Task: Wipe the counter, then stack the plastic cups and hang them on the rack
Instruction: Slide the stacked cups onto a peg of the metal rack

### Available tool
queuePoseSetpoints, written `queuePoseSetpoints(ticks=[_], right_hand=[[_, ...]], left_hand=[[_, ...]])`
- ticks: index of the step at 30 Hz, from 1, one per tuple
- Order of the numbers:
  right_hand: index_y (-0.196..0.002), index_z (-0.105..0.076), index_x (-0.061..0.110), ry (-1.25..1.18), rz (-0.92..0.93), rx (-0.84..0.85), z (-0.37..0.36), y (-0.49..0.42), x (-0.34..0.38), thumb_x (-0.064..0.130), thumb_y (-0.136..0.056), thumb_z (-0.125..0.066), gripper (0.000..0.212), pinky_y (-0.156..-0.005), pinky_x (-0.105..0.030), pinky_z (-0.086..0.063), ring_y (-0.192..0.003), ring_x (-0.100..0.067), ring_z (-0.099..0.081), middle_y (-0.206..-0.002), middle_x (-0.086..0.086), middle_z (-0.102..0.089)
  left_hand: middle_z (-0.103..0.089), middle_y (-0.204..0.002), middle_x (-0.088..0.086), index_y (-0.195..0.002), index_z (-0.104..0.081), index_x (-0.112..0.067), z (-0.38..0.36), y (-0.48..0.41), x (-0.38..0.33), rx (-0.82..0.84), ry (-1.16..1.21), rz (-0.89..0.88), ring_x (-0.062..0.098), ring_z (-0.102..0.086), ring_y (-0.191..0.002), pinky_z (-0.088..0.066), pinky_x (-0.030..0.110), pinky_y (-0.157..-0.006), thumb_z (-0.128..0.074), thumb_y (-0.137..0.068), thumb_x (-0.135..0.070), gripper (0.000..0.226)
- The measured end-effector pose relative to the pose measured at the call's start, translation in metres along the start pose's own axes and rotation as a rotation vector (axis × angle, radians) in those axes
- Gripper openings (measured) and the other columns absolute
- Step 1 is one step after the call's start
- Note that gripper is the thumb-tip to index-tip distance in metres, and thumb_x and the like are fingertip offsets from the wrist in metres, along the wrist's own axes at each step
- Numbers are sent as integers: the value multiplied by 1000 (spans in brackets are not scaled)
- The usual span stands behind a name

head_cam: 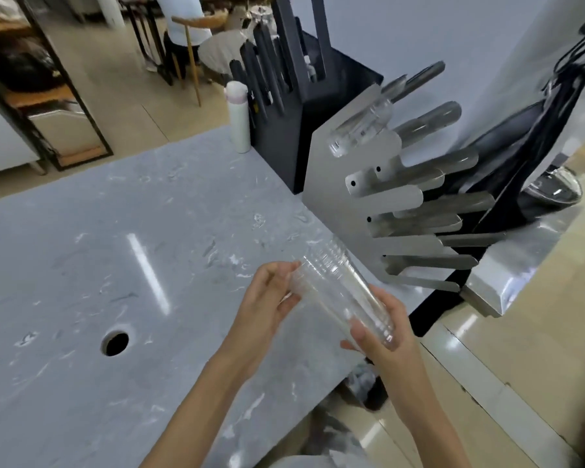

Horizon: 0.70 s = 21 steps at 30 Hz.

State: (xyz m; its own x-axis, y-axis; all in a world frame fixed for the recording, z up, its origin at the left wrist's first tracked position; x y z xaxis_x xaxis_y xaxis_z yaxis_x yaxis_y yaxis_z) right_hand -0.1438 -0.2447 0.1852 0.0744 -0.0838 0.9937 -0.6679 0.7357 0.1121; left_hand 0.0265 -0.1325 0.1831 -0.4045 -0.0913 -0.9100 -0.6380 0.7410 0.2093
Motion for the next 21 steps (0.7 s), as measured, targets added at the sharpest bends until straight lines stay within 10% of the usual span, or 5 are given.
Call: queuePoseSetpoints(ticks=[8, 12, 15, 21], right_hand=[[-129, -54, 40, 28, 320, -86, 110, -139, 114, 60, -71, -77, 65, -76, -44, -62, -99, -25, -72, -119, 4, -69], [-124, -54, 48, 117, 423, -137, 153, -194, 149, 64, -67, -76, 63, -64, -24, -62, -93, -8, -73, -116, 17, -67], [-121, -50, 55, 308, 442, -126, 170, -231, 169, 65, -64, -76, 64, -58, -10, -53, -90, 7, -67, -114, 28, -61], [-123, -47, 56, 463, 423, -12, 174, -284, 181, 57, -65, -76, 64, -73, -21, -47, -101, -2, -61, -119, 28, -53]], left_hand=[[-52, -149, -7, -141, -47, -28, -145, -118, -110, 265, 179, -220, 16, -52, -136, -42, 31, -113, -52, -94, -47, 50], [-55, -144, 3, -129, -55, -25, -146, -188, -108, -49, 89, -271, 17, -57, -129, -44, 34, -112, -53, -99, -35, 31], [-56, -135, 3, -130, -52, -17, -111, -235, -90, -373, -190, -270, 19, -57, -120, -47, 31, -103, -50, -103, -18, 28], [-53, -108, 0, -108, -64, -23, -96, -294, -55, -406, -915, -561, 14, -48, -102, -42, 20, -88, -66, -94, -27, 14]])
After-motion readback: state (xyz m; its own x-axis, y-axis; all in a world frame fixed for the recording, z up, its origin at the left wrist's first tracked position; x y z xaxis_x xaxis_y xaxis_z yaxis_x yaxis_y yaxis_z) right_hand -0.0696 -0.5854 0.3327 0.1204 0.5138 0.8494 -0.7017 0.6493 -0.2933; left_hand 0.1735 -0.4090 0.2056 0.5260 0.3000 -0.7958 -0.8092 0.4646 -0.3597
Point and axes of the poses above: each hand's wrist, its own y-axis away from the middle knuckle, its own z-axis out of the back of the hand, x = y × z, the point moved 4 cm from there along -y, towards the middle knuckle
